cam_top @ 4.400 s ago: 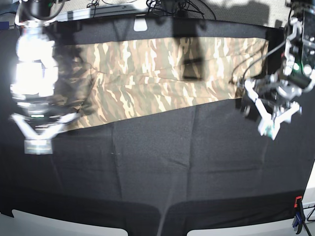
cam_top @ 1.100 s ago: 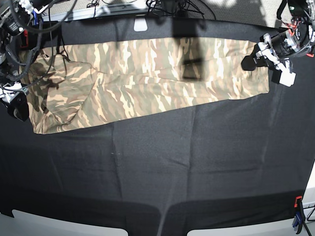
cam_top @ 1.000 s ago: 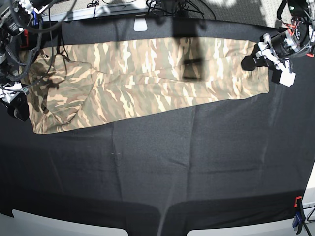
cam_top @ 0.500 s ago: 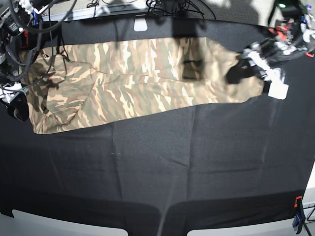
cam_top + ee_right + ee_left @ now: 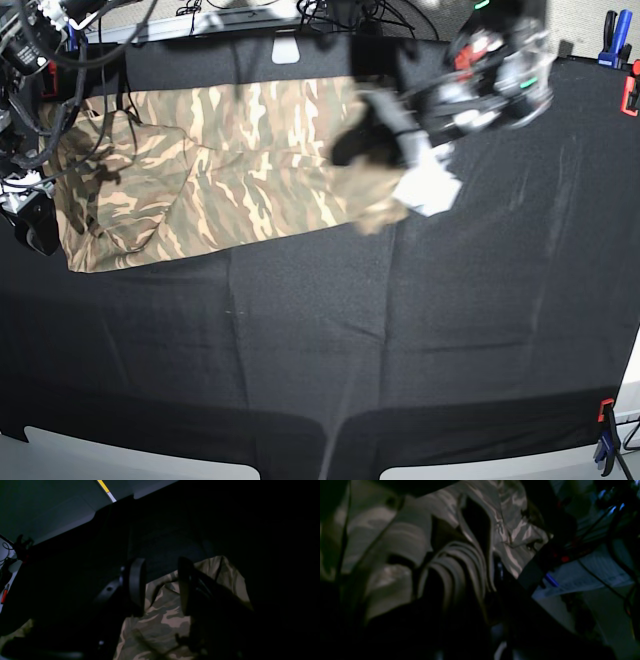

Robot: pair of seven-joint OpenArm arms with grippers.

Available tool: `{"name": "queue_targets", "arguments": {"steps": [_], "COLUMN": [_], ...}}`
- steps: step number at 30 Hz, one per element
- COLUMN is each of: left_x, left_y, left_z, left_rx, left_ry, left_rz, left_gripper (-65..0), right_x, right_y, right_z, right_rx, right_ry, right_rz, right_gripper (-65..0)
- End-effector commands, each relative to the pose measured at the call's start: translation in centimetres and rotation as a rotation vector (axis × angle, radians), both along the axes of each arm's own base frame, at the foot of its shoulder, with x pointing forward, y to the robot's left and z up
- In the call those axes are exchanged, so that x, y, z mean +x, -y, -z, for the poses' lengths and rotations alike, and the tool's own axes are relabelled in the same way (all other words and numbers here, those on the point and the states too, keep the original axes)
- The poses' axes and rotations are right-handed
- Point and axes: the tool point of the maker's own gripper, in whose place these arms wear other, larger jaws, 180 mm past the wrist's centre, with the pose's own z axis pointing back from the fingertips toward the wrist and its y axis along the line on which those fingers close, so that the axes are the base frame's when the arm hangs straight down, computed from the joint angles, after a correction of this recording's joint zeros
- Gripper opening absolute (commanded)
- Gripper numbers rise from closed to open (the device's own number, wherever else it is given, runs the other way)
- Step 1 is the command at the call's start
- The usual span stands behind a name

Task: Layout the t-shirt on the table in an organized manner, then fold the t-shirt properly
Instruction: 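Lift and fold the strip end with the left gripper toward the right gripper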

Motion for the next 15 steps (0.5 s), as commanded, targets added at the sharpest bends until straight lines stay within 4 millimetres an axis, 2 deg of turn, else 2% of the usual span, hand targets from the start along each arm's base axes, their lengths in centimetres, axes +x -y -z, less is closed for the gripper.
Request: {"name": "queue_targets", "arguments": {"steps": [1,3,5,15], "left_x": [0.2,0.3,0.5,1.1], "left_y": [1.6,3.0,3.7,3.5], "left_z": [-2.0,-2.0,-1.6,-1.0], "left_rx": [-0.054,-0.015,0.037,0.087], "left_ry": [0.057,0.096,0.104,0.118], "left_rz": [0.016,0.034,0.03,-0.001], "left_gripper": [-65.0,-65.0,-65.0,-65.0], "right_x": [0.4,0.4,0.4,0.4], "right_y": [0.1,0.1,0.1,0.1], "right_z": [-2.0,-1.9,-1.9,-1.9], "right_rx": [-0.019,-0.019,-0.019,-0.019], "right_ry": [0.068,0.067,0.066,0.064], "right_rz": [-0.009,-0.009,-0.009,-0.01], "right_gripper": [-44.0,-44.0,-44.0,-44.0]}}
